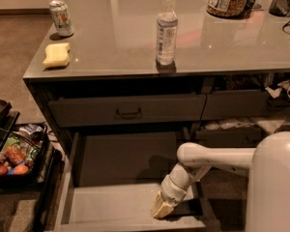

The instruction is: Open middle drawer

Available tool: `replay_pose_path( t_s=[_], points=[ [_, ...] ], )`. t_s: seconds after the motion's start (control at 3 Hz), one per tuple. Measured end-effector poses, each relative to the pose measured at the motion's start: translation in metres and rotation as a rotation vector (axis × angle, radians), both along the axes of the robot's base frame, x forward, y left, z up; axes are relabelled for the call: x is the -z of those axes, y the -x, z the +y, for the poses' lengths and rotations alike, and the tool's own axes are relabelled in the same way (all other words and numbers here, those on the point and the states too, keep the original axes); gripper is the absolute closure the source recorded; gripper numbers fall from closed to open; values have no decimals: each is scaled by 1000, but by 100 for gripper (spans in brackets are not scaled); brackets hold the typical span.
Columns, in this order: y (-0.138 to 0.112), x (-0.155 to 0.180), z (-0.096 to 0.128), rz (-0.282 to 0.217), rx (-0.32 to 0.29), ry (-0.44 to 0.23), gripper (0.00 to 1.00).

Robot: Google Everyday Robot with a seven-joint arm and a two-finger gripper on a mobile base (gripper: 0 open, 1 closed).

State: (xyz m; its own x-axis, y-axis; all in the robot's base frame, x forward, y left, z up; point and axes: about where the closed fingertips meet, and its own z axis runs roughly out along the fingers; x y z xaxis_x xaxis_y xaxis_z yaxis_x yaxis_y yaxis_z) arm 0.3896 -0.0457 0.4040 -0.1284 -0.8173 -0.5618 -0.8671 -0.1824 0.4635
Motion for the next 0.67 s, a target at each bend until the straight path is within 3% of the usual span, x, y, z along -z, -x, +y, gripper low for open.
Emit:
replay_pose_path(
  t_s=[0.67],
  points=[
    [24, -13, -5, -29, 83, -109, 100]
  ],
)
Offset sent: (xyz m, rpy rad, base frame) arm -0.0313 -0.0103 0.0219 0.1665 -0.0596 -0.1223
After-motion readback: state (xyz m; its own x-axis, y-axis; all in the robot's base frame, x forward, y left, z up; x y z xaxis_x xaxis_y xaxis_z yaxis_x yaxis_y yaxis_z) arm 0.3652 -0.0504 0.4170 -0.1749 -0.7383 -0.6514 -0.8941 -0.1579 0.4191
